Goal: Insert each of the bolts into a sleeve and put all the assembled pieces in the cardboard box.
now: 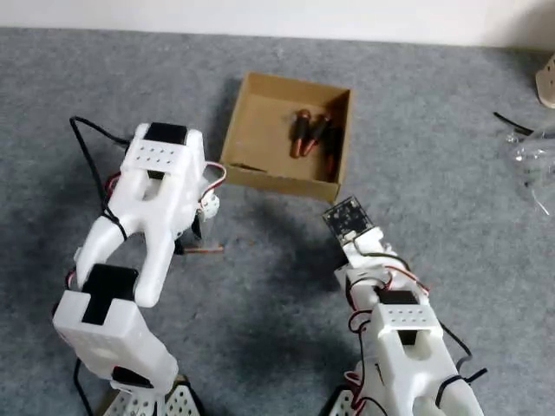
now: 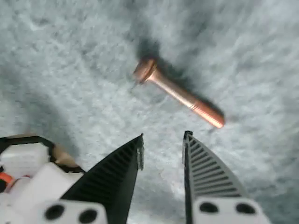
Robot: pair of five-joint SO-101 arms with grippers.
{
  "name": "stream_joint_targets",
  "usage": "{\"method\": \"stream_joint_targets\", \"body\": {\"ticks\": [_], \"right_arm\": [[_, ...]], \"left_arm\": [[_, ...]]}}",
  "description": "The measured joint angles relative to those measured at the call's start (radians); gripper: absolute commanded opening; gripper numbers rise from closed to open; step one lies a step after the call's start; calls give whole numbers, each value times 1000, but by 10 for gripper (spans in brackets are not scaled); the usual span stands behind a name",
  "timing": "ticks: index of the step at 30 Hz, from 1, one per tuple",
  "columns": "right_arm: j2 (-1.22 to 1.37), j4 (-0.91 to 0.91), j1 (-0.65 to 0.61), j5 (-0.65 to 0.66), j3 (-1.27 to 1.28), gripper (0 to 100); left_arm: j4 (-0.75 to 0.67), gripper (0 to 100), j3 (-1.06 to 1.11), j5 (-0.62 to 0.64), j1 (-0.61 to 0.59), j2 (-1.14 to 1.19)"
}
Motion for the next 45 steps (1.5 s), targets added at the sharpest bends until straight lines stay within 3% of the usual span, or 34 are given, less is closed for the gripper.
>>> {"method": "stream_joint_targets", "body": {"ticks": [13, 45], "right_arm": [[0, 0, 0, 0, 0, 5], [0, 0, 0, 0, 0, 5]], "left_arm": [[-361, 137, 209, 83, -2, -5], [-339, 137, 226, 83, -58, 64]]}}
